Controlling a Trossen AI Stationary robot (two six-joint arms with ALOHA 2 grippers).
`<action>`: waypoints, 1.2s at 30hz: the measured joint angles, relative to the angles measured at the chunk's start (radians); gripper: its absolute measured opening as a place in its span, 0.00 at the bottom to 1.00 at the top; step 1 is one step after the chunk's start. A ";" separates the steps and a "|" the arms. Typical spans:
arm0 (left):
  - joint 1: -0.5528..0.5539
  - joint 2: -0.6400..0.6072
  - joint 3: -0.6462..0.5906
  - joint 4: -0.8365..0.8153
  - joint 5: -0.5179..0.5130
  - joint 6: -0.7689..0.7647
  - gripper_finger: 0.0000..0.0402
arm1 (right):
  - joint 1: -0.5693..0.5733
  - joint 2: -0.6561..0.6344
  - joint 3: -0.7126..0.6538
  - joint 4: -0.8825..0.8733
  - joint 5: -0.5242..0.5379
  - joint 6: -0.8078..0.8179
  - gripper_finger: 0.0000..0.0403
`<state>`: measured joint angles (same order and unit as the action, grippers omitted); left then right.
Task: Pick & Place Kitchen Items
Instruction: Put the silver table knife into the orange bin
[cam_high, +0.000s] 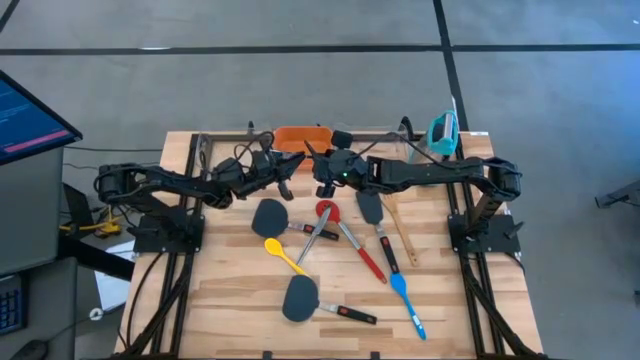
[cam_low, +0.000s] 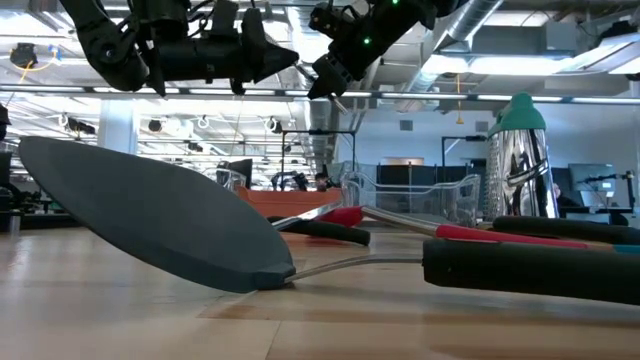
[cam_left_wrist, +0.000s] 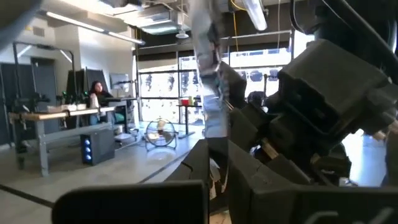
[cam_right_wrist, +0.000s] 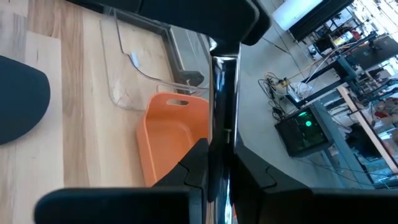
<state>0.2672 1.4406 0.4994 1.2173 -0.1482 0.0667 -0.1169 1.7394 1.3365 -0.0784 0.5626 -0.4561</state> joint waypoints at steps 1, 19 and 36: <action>0.000 0.000 0.000 -0.001 0.001 0.012 0.00 | 0.000 0.001 0.000 0.000 0.002 -0.001 0.08; 0.146 0.000 -0.003 -0.008 0.018 0.061 0.00 | -0.056 -0.012 0.001 0.033 0.085 -0.049 0.51; 0.333 0.000 -0.002 -0.037 0.032 0.057 0.00 | -0.041 -0.155 0.001 -0.184 0.251 -0.098 0.72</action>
<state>0.6006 1.4410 0.4973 1.1803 -0.1160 0.1234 -0.1582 1.5849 1.3376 -0.2625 0.8139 -0.5539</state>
